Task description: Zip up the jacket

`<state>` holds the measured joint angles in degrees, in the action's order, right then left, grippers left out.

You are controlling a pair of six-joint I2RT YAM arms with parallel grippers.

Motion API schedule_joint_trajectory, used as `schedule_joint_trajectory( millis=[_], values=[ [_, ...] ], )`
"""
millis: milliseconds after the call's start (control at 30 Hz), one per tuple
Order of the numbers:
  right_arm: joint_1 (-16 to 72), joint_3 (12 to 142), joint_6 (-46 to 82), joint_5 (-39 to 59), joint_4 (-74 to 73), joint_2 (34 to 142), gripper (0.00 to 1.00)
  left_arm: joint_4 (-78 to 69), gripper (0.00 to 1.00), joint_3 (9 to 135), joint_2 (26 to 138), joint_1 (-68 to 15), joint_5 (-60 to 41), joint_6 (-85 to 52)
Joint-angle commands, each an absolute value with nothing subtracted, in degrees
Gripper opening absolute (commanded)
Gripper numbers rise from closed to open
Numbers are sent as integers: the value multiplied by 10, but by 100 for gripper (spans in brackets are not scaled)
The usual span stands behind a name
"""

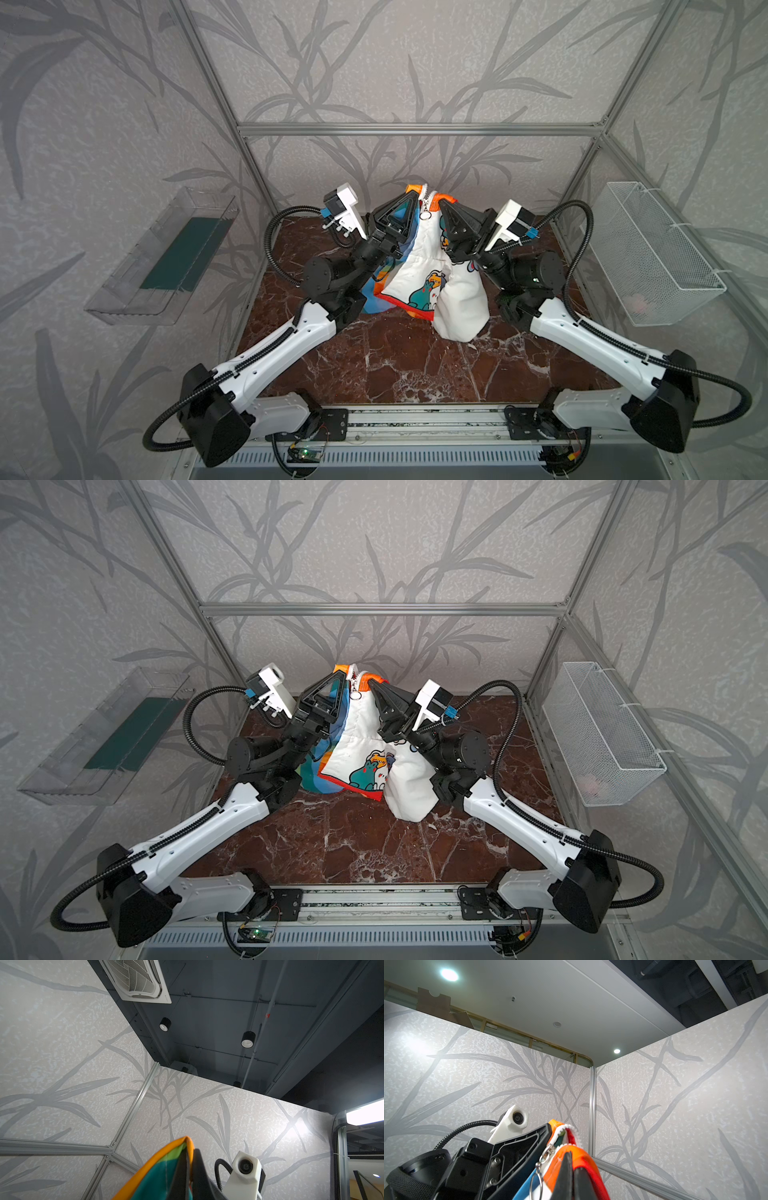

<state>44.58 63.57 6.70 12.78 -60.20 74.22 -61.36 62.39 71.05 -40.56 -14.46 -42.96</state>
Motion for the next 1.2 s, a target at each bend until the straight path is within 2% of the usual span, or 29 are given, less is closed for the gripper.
schedule_joint_trajectory(
  millis=[0,1167],
  values=[
    [450,639,71,131,-636,731,0,-652,0,648,711,-409,-144,-434],
    [450,643,75,130,-645,733,0,-653,0,648,715,-413,-143,-434]
  ],
)
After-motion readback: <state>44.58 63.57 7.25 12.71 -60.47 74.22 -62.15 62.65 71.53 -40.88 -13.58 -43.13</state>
